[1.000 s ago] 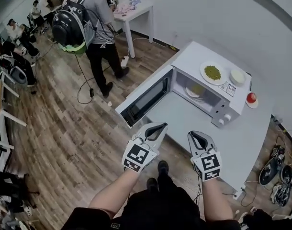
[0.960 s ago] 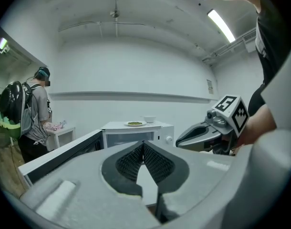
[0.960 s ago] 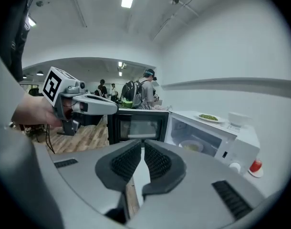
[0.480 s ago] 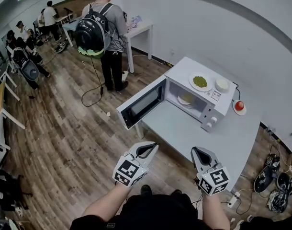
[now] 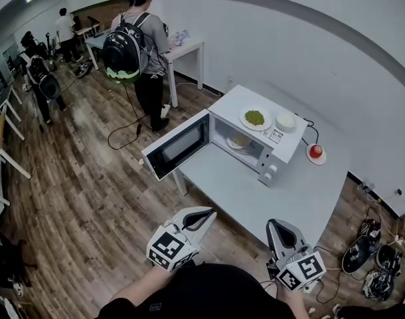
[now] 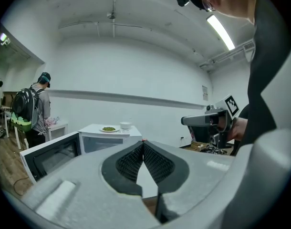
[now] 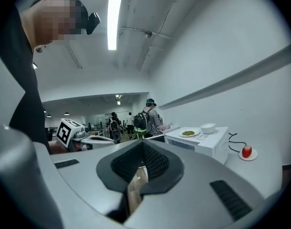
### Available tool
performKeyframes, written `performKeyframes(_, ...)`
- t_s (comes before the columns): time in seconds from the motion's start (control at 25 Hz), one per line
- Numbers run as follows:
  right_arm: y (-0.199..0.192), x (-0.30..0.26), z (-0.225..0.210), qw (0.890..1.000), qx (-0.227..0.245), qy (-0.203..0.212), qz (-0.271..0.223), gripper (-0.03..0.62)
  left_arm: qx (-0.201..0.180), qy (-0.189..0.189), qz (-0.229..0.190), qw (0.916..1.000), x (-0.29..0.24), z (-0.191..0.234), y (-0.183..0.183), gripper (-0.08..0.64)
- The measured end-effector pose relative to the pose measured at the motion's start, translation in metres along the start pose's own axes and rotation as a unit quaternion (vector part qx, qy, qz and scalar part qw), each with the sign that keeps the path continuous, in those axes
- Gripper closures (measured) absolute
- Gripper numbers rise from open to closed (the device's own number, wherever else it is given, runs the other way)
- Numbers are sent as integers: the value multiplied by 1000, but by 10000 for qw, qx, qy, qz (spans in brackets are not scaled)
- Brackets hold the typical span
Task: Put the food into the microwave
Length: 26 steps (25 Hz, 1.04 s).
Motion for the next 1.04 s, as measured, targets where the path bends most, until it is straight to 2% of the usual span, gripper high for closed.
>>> performKeyframes(0.4, -4, -8, -1, 9998, 167, 72, 19, 580, -307, 72, 17, 9995, -10, -7, 10, 552)
performKeyframes(1.04, -9, -28, 4, 9997, 194, 100, 141, 580, -163, 177, -23, 9997, 3, 15, 6, 552)
Point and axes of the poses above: the fingertips, and each gripper's own axes: x backward along the fingers, z to its left, y out of its top, the point moved 3 cm from there along x, backward along the fingers, and after that the axes turned 6 degrees about y, right-handed, at the moved point
